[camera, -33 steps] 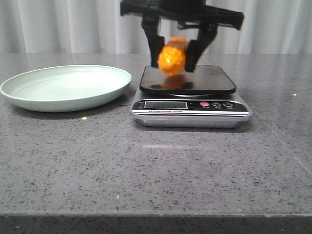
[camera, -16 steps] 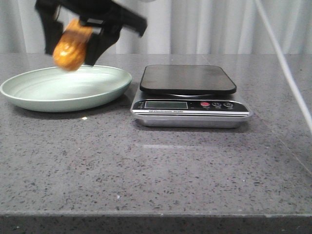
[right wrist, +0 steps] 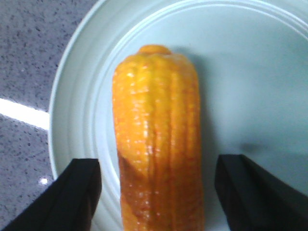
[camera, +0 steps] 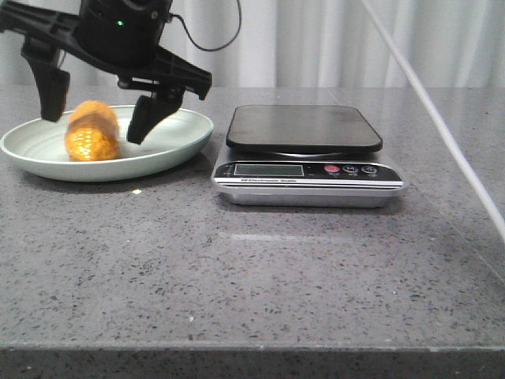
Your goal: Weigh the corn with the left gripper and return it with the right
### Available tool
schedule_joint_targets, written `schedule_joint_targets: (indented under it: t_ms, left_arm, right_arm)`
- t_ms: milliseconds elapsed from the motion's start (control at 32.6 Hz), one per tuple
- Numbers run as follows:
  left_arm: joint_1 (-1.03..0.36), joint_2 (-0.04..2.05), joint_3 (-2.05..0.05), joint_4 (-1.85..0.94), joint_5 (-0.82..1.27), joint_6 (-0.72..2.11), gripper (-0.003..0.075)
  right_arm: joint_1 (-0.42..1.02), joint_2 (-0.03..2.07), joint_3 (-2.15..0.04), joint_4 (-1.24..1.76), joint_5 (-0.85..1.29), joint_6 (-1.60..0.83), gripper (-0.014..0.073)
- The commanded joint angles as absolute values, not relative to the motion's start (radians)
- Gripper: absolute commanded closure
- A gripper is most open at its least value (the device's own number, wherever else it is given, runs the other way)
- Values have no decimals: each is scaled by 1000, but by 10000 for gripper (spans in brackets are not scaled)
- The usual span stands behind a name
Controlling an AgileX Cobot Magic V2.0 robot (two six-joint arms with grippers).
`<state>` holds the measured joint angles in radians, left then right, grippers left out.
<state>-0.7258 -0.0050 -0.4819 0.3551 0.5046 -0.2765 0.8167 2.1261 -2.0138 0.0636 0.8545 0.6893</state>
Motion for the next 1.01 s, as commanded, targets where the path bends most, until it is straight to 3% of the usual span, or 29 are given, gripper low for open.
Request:
schedule_joint_targets:
  t_ms: [0, 245, 614, 859, 982]
  left_arm:
    - [-734, 0, -503, 356, 428, -282, 594]
    - [-734, 0, -495, 356, 428, -282, 594]
    - [-734, 0, -436, 356, 428, -282, 594]
    - [-734, 0, -384, 356, 428, -282, 594]
    - [-734, 0, -357, 356, 424, -282, 594]
  right_arm:
    - [805, 2043, -2084, 64, 835, 677, -19]
    - [760, 1972, -2125, 56, 922, 595, -19]
    - [546, 1758, -2102, 47, 1191, 278, -19]
    - [408, 1535, -1853, 30, 1115, 186, -17]
    - [368, 1376, -1643, 30, 995, 149, 69]
